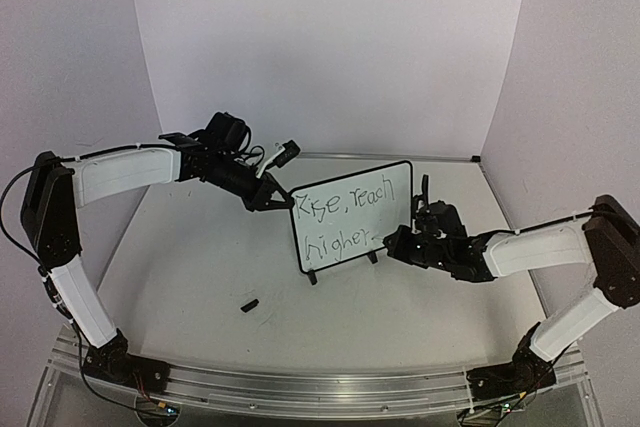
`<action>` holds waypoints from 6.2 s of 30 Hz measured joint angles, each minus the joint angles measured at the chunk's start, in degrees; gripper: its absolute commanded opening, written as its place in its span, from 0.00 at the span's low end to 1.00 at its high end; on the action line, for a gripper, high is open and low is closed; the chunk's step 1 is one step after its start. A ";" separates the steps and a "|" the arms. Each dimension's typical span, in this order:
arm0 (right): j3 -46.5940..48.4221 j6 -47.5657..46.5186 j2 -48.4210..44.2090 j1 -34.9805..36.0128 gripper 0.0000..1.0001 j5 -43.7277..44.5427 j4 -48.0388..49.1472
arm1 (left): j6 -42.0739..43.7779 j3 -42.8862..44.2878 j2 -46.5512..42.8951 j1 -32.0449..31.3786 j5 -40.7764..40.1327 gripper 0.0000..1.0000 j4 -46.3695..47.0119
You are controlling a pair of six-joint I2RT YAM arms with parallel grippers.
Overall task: Write a sentence on the whiteboard
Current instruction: Write a sentence on the whiteboard, then adjust the whiteboard on the whiteboard stand, then pick up the pen cap from the center of the board, then insert the whiteboard marker without the cap into the pen cap.
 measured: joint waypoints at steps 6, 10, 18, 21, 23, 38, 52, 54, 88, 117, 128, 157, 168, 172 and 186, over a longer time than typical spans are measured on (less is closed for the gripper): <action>0.01 0.00 0.10 0.00 0.00 0.02 0.00 | 0.01 0.00 0.00 0.00 0.00 0.00 0.00; 0.01 0.00 0.10 0.00 0.00 0.02 0.00 | 0.01 0.00 0.00 0.00 0.00 0.00 0.00; -0.17 -0.01 -1.56 0.00 0.00 0.41 -0.89 | -0.01 0.03 0.00 -0.02 0.01 0.00 -0.01; -0.37 -0.98 -6.03 -0.16 0.00 1.40 -4.50 | -0.01 0.11 -0.01 -0.05 -0.14 0.00 -0.14; -0.36 -2.05 -9.08 -0.71 0.00 1.96 -6.84 | -0.01 0.11 -0.05 -0.09 -0.27 0.00 -0.17; -0.25 -7.40 -18.68 -5.73 0.00 3.88 -19.32 | 0.60 1.21 -1.53 1.39 -0.93 0.00 -7.69; -0.25 -7.58 -21.37 -5.73 0.00 4.13 -20.20 | 1.50 1.38 -4.06 3.48 -2.09 0.00 -15.45; -0.25 -7.61 -21.37 -5.73 0.00 4.13 -20.22 | 1.48 1.38 -4.15 3.59 -2.23 0.00 -15.98; -2.29 -14.96 -30.94 -5.73 0.00 -9.28 -20.29 | -26.77 -35.15 -32.79 2.07 -20.48 0.80 4.23; -3.31 -7.74 -22.96 -5.73 0.00 -17.62 -21.42 | -34.91 -46.64 -18.23 -14.40 -29.66 0.37 16.61; -4.04 -6.86 -23.34 -5.73 0.00 -17.59 -20.62 | -35.47 -46.56 -15.69 -15.64 -30.83 0.24 17.46; -1.12 -10.09 -20.94 -5.73 0.00 -36.44 -20.72 | -38.55 -48.14 -18.84 -29.47 -33.85 0.00 21.85; 3.34 -11.08 -10.40 -2.52 0.00 -58.37 -20.72 | -38.95 -45.94 -19.82 -37.61 -35.60 0.00 31.26; 4.70 -11.56 -7.22 0.20 0.00 -61.42 -20.76 | -38.78 -44.97 -19.82 -38.01 -35.43 0.00 33.28; 9.46 -13.47 -0.78 2.54 0.00 -63.73 -20.78 | -37.35 -44.87 -19.22 -39.54 -33.54 0.00 36.87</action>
